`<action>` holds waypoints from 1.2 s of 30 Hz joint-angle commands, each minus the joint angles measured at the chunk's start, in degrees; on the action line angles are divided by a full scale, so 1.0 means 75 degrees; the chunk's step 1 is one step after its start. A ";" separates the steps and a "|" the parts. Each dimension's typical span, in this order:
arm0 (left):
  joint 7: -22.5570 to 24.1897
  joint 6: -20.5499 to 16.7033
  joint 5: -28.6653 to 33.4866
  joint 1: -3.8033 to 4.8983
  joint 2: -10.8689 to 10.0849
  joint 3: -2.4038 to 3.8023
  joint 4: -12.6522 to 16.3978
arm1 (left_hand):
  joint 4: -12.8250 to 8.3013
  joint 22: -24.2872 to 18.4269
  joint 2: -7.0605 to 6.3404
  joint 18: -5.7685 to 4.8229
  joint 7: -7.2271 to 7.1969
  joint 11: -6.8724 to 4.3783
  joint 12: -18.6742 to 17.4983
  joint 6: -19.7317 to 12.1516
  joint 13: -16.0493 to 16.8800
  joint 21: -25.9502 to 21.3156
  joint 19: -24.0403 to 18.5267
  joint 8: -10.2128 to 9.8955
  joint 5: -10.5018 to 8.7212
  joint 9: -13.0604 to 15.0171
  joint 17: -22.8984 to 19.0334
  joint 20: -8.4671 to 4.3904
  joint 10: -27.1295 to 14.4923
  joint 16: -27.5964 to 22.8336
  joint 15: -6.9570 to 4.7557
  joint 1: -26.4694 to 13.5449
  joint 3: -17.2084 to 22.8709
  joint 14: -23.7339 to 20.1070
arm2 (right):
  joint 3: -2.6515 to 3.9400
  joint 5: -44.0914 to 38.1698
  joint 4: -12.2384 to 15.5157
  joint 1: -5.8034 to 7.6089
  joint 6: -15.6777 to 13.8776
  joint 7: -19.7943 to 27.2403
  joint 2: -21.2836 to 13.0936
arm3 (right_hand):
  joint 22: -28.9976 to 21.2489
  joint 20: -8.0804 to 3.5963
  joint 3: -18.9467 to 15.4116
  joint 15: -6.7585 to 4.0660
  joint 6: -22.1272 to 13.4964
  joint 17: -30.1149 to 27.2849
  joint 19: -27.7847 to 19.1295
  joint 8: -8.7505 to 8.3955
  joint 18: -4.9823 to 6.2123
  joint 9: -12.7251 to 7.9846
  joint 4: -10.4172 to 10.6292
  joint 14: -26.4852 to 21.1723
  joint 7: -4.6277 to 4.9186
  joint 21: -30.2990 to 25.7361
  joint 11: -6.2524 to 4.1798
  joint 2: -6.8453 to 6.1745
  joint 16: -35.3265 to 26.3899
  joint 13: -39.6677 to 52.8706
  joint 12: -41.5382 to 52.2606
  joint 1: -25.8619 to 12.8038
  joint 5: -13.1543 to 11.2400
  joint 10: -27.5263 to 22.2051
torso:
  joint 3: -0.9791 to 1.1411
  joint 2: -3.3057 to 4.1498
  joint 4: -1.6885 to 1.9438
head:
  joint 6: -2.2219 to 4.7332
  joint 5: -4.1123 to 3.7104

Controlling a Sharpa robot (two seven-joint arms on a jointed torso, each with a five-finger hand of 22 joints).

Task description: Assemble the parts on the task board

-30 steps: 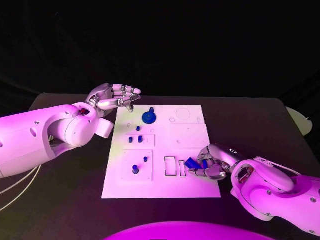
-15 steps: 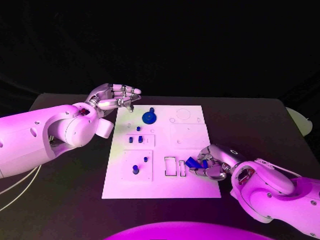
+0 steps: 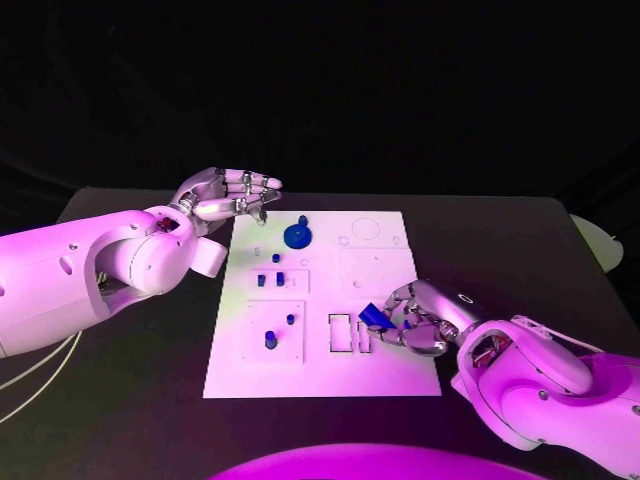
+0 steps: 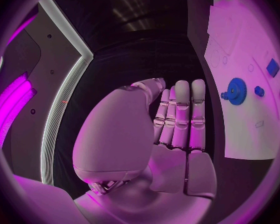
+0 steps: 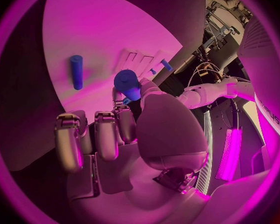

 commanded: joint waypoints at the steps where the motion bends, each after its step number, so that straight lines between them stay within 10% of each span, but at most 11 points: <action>1: 0.0036 0.0088 0.0036 0.0003 0.0021 0.0005 0.0024 | -0.0012 -0.0011 0.0007 0.0113 0.0005 0.0017 0.0047 -0.0012 -0.0010 -0.0040 0.0011 -0.0022 0.0006 0.0008 -0.0011 -0.0012 -0.0051 -0.0042 -0.0019 -0.0087 0.0051 -0.0004 | 0.0003 0.0248 -0.0028 0.0008 0.0057 0.0104 0.0143 | 0.2013 -0.0067 0.0049 -0.0072 0.0186 0.1160 0.0799 0.0037 -0.0108 0.0022 0.0011 0.0650 -0.0145 0.0040 -0.0007 0.0075 0.0049 0.0444 0.0009 -0.0021 0.0035 0.0050 | -0.0006 0.0007 0.0003 | -0.0005 0.0013; 28: 0.0004 0.0135 0.0037 0.0003 0.0010 0.0005 0.0047 | -0.0012 -0.0011 0.0007 0.0113 0.0005 0.0017 0.0047 -0.0012 -0.0010 -0.0040 0.0011 -0.0022 0.0006 0.0008 -0.0011 -0.0012 -0.0051 -0.0042 -0.0019 -0.0087 0.0051 -0.0004 | 0.0004 0.0381 -0.0646 -0.0030 0.1036 0.0010 0.0985 | 0.2013 -0.0145 -0.0383 -0.0156 0.0471 0.1160 0.0799 0.0233 -0.0108 0.0056 0.0018 0.0650 -0.0266 0.0040 -0.0106 0.0304 0.0055 0.0484 -0.0047 -0.1259 -0.0027 0.0117 | 0.0001 0.0013 -0.0009 | -0.0033 0.0105; 36: -0.0006 0.0145 0.0037 0.0003 0.0001 0.0005 0.0052 | -0.0006 -0.0013 0.0010 0.0112 0.0007 0.0019 0.0051 -0.0015 -0.0015 -0.0045 0.0012 -0.0025 0.0007 0.0009 -0.0019 -0.0011 -0.0063 -0.0042 -0.0017 -0.0109 0.0055 -0.0004 | 0.0004 0.0272 -0.0756 -0.0030 0.0934 -0.0032 0.1070 | 0.2013 -0.0173 -0.0770 -0.0176 0.0427 0.1125 0.0799 0.0386 -0.0108 0.0139 0.0018 0.0642 -0.0285 0.0040 -0.0124 0.0365 0.0040 0.0467 -0.0120 -0.1668 -0.0826 0.0100 | 0.0001 0.0011 -0.0006 | -0.0030 0.0107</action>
